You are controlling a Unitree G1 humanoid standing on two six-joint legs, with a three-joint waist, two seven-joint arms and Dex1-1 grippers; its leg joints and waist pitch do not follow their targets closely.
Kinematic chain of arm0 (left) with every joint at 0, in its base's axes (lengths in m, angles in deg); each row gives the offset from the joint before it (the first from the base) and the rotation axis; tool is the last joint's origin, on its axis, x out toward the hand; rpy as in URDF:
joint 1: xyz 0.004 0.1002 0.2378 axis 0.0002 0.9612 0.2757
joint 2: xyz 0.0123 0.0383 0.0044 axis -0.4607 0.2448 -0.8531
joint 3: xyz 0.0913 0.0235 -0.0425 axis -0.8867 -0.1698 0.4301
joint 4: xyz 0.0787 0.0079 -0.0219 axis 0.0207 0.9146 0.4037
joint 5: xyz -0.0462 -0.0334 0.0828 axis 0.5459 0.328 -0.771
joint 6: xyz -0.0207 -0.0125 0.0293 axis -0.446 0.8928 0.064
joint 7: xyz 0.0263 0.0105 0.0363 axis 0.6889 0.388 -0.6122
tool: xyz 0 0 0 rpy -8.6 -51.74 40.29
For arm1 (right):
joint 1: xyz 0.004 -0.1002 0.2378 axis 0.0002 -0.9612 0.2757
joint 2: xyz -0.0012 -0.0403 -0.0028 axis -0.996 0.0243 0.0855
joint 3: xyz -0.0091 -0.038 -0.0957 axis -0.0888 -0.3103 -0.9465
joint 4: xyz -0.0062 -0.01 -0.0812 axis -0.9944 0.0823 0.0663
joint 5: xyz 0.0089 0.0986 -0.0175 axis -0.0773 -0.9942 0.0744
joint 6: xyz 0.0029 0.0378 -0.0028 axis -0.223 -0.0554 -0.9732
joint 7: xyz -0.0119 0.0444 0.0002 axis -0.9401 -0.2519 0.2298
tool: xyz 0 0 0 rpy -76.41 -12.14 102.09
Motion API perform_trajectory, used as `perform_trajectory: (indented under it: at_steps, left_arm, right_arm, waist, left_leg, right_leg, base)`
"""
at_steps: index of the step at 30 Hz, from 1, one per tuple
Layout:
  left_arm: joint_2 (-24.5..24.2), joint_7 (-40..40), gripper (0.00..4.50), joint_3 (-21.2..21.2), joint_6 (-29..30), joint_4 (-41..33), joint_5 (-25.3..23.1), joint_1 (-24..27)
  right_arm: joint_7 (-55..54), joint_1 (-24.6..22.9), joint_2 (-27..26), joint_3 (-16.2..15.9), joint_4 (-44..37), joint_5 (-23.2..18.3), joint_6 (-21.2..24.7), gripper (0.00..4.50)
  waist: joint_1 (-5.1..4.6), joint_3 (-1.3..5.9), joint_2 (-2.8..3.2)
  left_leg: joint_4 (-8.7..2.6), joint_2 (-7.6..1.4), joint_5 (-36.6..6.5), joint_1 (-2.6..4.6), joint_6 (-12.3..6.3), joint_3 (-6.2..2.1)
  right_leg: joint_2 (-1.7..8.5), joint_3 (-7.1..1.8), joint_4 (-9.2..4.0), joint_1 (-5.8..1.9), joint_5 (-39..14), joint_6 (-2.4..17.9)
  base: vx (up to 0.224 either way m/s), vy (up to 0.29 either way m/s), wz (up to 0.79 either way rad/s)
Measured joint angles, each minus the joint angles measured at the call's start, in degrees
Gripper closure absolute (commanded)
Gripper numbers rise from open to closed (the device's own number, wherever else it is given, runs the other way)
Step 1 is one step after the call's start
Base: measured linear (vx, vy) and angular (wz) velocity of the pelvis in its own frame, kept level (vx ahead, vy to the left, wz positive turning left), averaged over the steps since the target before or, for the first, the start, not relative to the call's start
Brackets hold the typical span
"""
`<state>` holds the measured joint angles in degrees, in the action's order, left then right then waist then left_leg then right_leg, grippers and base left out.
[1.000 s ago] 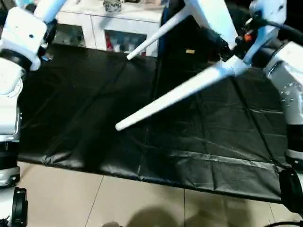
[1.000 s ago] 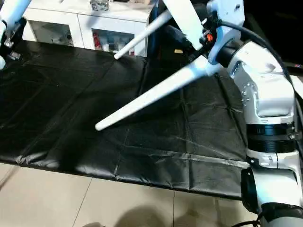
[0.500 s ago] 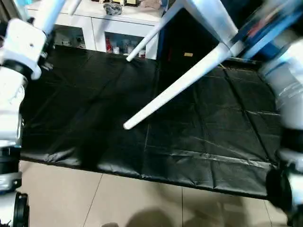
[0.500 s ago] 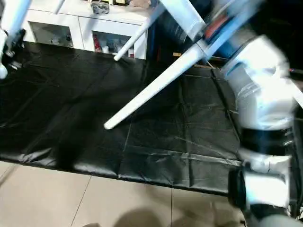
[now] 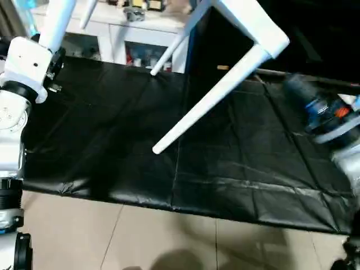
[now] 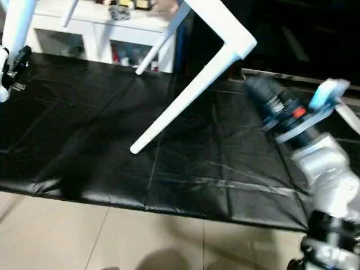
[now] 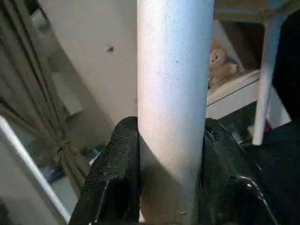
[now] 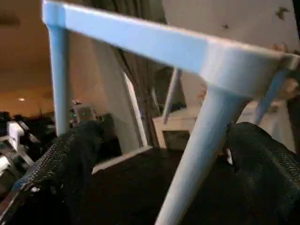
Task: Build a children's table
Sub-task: Flip table
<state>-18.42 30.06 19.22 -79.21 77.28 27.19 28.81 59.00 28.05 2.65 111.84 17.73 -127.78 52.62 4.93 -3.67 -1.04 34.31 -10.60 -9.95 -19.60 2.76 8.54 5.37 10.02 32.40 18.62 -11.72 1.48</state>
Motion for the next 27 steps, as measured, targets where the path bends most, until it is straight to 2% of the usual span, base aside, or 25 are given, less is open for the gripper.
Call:
perform_trajectory:
  at_steps: [1,2,3,4,5,6,7,8,10,13,15,18,21,25,27]
  left_arm:
    - [-0.5,0.4,2.94,-0.3,-0.4,0.6,0.0,-0.5]
    - [-0.5,1.1,2.94,-1.1,-0.9,1.2,0.0,-1.9]
    - [-0.5,1.3,2.94,-1.3,-1.4,1.2,0.1,-1.8]
    - [-0.2,1.5,2.94,-1.4,-1.8,1.1,0.5,-1.2]
    - [0.0,1.5,2.94,-1.2,-1.9,1.3,1.0,-0.7]
    - [0.0,1.5,2.94,-1.2,-2.0,1.4,1.2,-0.7]
    - [-0.4,1.7,2.94,-1.1,-2.2,1.7,1.6,-0.8]
    - [-0.3,1.7,2.94,-1.1,-2.2,1.7,1.7,-1.0]
    - [-0.3,1.8,2.94,-1.0,-2.5,1.6,1.7,-1.3]
    - [-0.2,1.9,2.95,-1.0,-3.0,1.6,1.7,-1.2]
    - [-0.3,2.0,2.95,-1.0,-3.1,1.6,1.7,-1.2]
    - [-0.3,2.3,2.95,-1.2,-3.4,1.5,1.8,-1.5]
    - [-0.6,2.5,2.95,-1.2,-3.4,1.3,2.4,-1.2]
    - [-0.8,3.1,2.95,-1.2,-3.3,0.7,3.3,-0.7]
    - [-0.8,3.1,2.95,-1.0,-3.1,0.6,3.8,-0.3]
  right_arm:
    - [-1.7,-0.3,-0.9,-1.1,0.7,2.0,-1.3,0.00]
    - [-4.5,-0.4,-2.4,-2.2,2.9,4.5,-3.2,0.00]
    - [-6.2,0.4,-3.4,-3.0,4.9,5.9,-4.4,0.00]
    - [-7.2,1.2,-4.3,-4.2,6.5,6.6,-4.8,0.00]
    - [-7.9,1.3,-5.4,-5.2,7.9,7.0,-5.3,0.00]
    - [-8.5,1.4,-6.1,-5.6,9.0,7.2,-5.7,0.00]
    - [-10.9,3.9,-8.1,-5.6,13.8,9.0,-7.4,0.00]
    - [-12.4,5.8,-9.0,-5.9,16.7,10.2,-8.3,0.00]
    - [-14.0,9.5,-10.2,-6.9,21.2,11.4,-10.2,0.00]
    - [-13.4,13.4,-11.8,-6.5,25.4,11.2,-12.4,0.00]
    - [-10.5,16.5,-13.6,-4.9,29.3,9.8,-13.2,0.00]
    - [-8.2,21.0,-15.7,-4.1,34.6,8.1,-14.8,0.00]
    - [-6.7,22.9,-15.9,-3.4,37.6,7.4,-16.3,0.00]
    - [-7.8,29.3,-17.1,-3.1,47.0,9.3,-22.3,0.00]
    - [-6.9,30.4,-17.8,-2.8,48.7,9.5,-23.5,0.00]
  waist:
    - [0.74,-0.04,0.23]
    - [1.41,0.40,-1.21]
    - [1.81,1.25,-3.11]
    - [2.50,1.22,-2.91]
    - [3.16,1.39,-2.35]
    - [3.70,1.58,-0.77]
    - [3.37,1.61,-0.61]
    - [3.08,1.62,-0.65]
    - [2.90,1.68,-0.50]
    - [2.91,1.68,-0.46]
    - [2.89,1.67,-0.44]
    - [2.95,1.69,-0.44]
    - [3.12,1.69,-0.44]
    - [2.99,1.70,-0.46]
    - [3.07,1.71,-0.52]
  left_leg:
    - [-0.12,-0.05,0.0,-0.69,0.00,0.30]
    - [-0.04,-0.13,0.0,-1.02,0.04,2.11]
    - [0.11,0.48,0.0,-1.24,0.20,3.18]
    - [2.17,0.91,-1.7,-1.63,1.45,2.18]
    - [3.79,1.54,-2.0,-2.35,1.59,-0.63]
    - [3.95,1.63,-1.8,-1.90,1.50,-2.23]
    - [3.22,1.52,-1.6,-1.60,1.29,-1.73]
    - [2.70,1.44,-1.5,-1.90,1.33,-1.52]
    - [1.90,0.92,-1.2,-2.34,1.48,-1.32]
    - [1.38,0.61,-1.2,-2.21,1.48,-0.71]
    - [0.90,0.51,-1.2,-2.10,1.47,-0.26]
    - [0.67,0.45,-0.9,-2.02,1.40,-0.13]
    - [0.40,0.38,-0.4,-2.02,1.21,0.18]
    - [0.30,0.37,-0.4,-2.02,1.19,0.39]
    - [0.13,0.27,-0.4,-2.03,1.17,0.58]
  right_leg:
    - [-0.04,-0.49,3.93,0.48,-2.0,0.6]
    - [0.07,-3.00,8.52,0.38,-4.1,1.0]
    - [0.60,-5.32,9.25,0.53,-6.3,-2.3]
    - [1.04,-5.29,9.65,1.76,-6.5,-1.9]
    - [0.89,-4.83,9.65,1.65,-6.4,-1.9]
    - [0.79,-3.93,9.65,1.64,-6.4,-1.8]
    - [0.73,-4.01,9.42,1.93,-5.9,-1.5]
    - [0.44,-4.25,8.94,2.25,-5.3,-1.3]
    - [-0.24,-4.36,7.46,2.33,-3.7,-0.6]
    - [-0.28,-4.38,7.03,2.25,-3.5,-0.7]
    - [-0.25,-4.44,6.64,2.27,-3.4,-0.7]
    - [-0.25,-4.46,6.57,2.29,-3.4,-0.7]
    - [-0.24,-4.53,6.38,2.31,-3.4,-0.7]
    - [-0.20,-4.60,6.20,2.37,-3.4,-0.7]
    - [-0.20,-4.59,5.99,2.35,-3.4,-0.7]
  base:
    - [-0.100,-0.008,0.03]
    - [-0.100,-0.008,0.03]
    - [0.014,-0.092,0.01]
    - [0.101,-0.086,-0.32]
    - [0.101,-0.086,-0.32]
    - [0.029,-0.008,-0.19]
    - [0.000,0.000,0.00]
    - [0.000,0.000,0.00]
    - [0.000,0.000,0.00]
    - [0.000,0.000,0.00]
    - [0.000,0.000,0.00]
    - [0.000,0.000,0.00]
    - [0.000,0.000,0.00]
    - [0.000,0.000,0.00]
    - [0.000,0.000,0.00]
